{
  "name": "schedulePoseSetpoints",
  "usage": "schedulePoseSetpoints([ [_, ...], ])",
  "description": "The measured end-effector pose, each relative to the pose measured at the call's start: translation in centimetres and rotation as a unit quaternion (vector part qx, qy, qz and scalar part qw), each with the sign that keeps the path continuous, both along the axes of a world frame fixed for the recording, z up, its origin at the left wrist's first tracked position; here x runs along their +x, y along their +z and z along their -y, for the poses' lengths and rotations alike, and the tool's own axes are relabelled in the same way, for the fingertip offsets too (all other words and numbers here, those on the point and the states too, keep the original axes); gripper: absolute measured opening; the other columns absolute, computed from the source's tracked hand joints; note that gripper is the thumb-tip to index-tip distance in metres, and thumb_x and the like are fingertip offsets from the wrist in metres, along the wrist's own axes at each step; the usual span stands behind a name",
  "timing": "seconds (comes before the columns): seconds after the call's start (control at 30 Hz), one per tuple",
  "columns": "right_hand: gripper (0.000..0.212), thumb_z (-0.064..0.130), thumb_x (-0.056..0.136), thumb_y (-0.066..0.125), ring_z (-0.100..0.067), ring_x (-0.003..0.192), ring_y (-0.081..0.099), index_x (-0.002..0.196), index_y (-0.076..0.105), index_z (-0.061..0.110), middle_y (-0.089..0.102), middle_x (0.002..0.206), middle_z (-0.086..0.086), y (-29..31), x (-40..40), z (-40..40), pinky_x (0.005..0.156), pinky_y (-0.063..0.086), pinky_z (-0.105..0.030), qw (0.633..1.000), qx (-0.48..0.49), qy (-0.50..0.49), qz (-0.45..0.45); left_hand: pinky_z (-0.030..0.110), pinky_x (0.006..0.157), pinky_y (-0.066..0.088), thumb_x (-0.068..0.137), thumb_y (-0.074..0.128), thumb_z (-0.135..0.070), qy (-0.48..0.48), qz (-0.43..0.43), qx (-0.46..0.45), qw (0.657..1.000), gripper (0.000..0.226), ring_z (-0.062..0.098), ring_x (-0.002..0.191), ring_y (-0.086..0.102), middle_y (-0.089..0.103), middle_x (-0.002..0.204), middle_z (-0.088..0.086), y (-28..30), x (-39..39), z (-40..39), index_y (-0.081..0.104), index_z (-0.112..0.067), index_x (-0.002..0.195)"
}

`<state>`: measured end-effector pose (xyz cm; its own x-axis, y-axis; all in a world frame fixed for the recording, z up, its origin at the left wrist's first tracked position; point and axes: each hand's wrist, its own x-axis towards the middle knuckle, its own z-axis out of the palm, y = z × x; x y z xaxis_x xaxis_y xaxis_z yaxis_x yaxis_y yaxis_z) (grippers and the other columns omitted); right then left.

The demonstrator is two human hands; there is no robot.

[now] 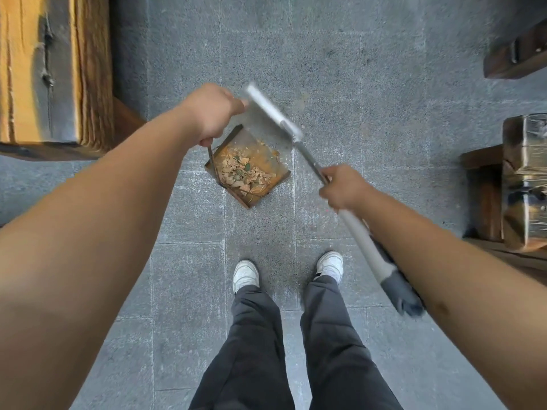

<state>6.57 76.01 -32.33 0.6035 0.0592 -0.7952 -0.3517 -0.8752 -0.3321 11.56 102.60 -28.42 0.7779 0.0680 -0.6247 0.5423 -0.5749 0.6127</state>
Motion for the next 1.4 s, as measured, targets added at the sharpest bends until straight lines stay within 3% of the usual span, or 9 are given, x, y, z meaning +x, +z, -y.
schedulePoseSetpoints([
  [0.33, 0.040, 0.001, 0.087, 0.058, -0.022, 0.059, 0.063, 0.126, 0.053, 0.005, 0.058, 0.082, -0.012, -5.2, 0.5, -7.0, 0.031, 0.040, -0.017, 0.999, -0.008, 0.028, -0.025, 0.026, 0.040, 0.031, 0.086, 0.054, -0.039, 0.017, -0.007, 0.000, 1.000, 0.027, 0.021, 0.043, 0.035, 0.034, 0.056, 0.005, -0.4, 0.1, -0.3, 0.045, -0.021, 0.068],
  [0.47, 0.050, -0.002, 0.083, 0.059, -0.027, 0.064, 0.065, 0.132, 0.048, 0.006, 0.058, 0.085, -0.014, -4.3, -3.3, -7.6, 0.042, 0.049, -0.026, 0.994, 0.066, -0.048, -0.077, 0.027, 0.038, 0.032, 0.090, 0.053, -0.036, -0.005, 0.013, 0.001, 1.000, 0.028, 0.021, 0.041, 0.035, 0.035, 0.057, 0.005, -0.2, -0.1, 0.1, 0.048, -0.013, 0.074],
  [0.63, 0.057, -0.003, 0.081, 0.056, -0.013, 0.031, 0.048, 0.135, 0.049, 0.009, 0.058, 0.064, -0.013, -1.5, -5.4, -4.6, 0.034, 0.039, -0.020, 0.975, 0.127, -0.137, -0.117, 0.027, 0.040, 0.029, 0.087, 0.055, -0.039, 0.005, 0.007, -0.010, 1.000, 0.031, 0.021, 0.042, 0.034, 0.033, 0.056, 0.006, 0.3, -0.5, -0.1, 0.045, -0.012, 0.076],
  [0.77, 0.062, -0.001, 0.082, 0.057, -0.018, 0.042, 0.052, 0.139, 0.047, 0.019, 0.058, 0.074, -0.010, 0.0, -6.0, -2.9, 0.036, 0.041, -0.021, 0.983, 0.123, -0.105, -0.092, 0.025, 0.038, 0.027, 0.089, 0.055, -0.035, 0.018, -0.008, -0.023, 1.000, 0.028, 0.020, 0.038, 0.029, 0.031, 0.055, 0.006, 0.7, -1.1, -0.8, 0.040, -0.018, 0.073],
  [0.83, 0.060, 0.000, 0.082, 0.060, -0.019, 0.045, 0.054, 0.137, 0.050, 0.021, 0.058, 0.079, -0.008, 0.2, -5.0, -2.3, 0.037, 0.043, -0.020, 0.989, 0.104, -0.088, -0.055, 0.025, 0.038, 0.027, 0.092, 0.054, -0.029, 0.024, -0.013, -0.023, 0.999, 0.036, 0.019, 0.037, 0.027, 0.030, 0.053, 0.005, 0.9, -1.9, -1.4, 0.045, 0.005, 0.097],
  [0.93, 0.054, 0.001, 0.082, 0.062, -0.020, 0.046, 0.057, 0.133, 0.053, 0.017, 0.059, 0.078, -0.009, -0.1, -2.3, -1.6, 0.034, 0.041, -0.017, 0.997, 0.052, -0.059, -0.009, 0.025, 0.040, 0.026, 0.091, 0.055, -0.029, 0.024, -0.006, -0.024, 0.999, 0.036, 0.018, 0.037, 0.026, 0.029, 0.050, 0.005, 2.1, -3.0, -3.1, 0.048, -0.015, 0.060],
  [1.07, 0.043, 0.002, 0.081, 0.061, -0.022, 0.047, 0.059, 0.123, 0.059, 0.010, 0.060, 0.073, -0.011, -1.7, 0.7, -0.7, 0.032, 0.041, -0.019, 0.999, -0.010, -0.046, 0.017, 0.020, 0.040, 0.019, 0.088, 0.058, -0.032, 0.069, -0.014, -0.082, 0.994, 0.044, 0.014, 0.041, 0.018, 0.022, 0.052, 0.002, 3.6, -3.7, -5.4, 0.041, -0.023, 0.048],
  [1.3, 0.037, 0.003, 0.083, 0.061, -0.026, 0.052, 0.061, 0.120, 0.060, 0.004, 0.065, 0.081, -0.019, -3.9, 0.2, -1.7, 0.037, 0.045, -0.022, 0.997, -0.022, -0.075, -0.012, 0.022, 0.044, 0.021, 0.088, 0.058, -0.033, 0.038, -0.033, -0.040, 0.998, 0.041, 0.015, 0.041, 0.020, 0.024, 0.052, 0.005, 2.0, -4.8, -4.8, 0.039, -0.014, 0.057],
  [1.4, 0.046, 0.002, 0.084, 0.061, -0.024, 0.053, 0.060, 0.129, 0.055, 0.006, 0.064, 0.086, -0.018, -3.9, -2.5, -3.8, 0.035, 0.042, -0.019, 0.996, 0.020, -0.068, -0.055, 0.024, 0.042, 0.027, 0.089, 0.057, -0.032, 0.024, -0.022, -0.019, 0.999, 0.044, 0.019, 0.039, 0.027, 0.028, 0.050, 0.006, 1.2, -4.5, -3.3, 0.049, 0.011, 0.089],
])
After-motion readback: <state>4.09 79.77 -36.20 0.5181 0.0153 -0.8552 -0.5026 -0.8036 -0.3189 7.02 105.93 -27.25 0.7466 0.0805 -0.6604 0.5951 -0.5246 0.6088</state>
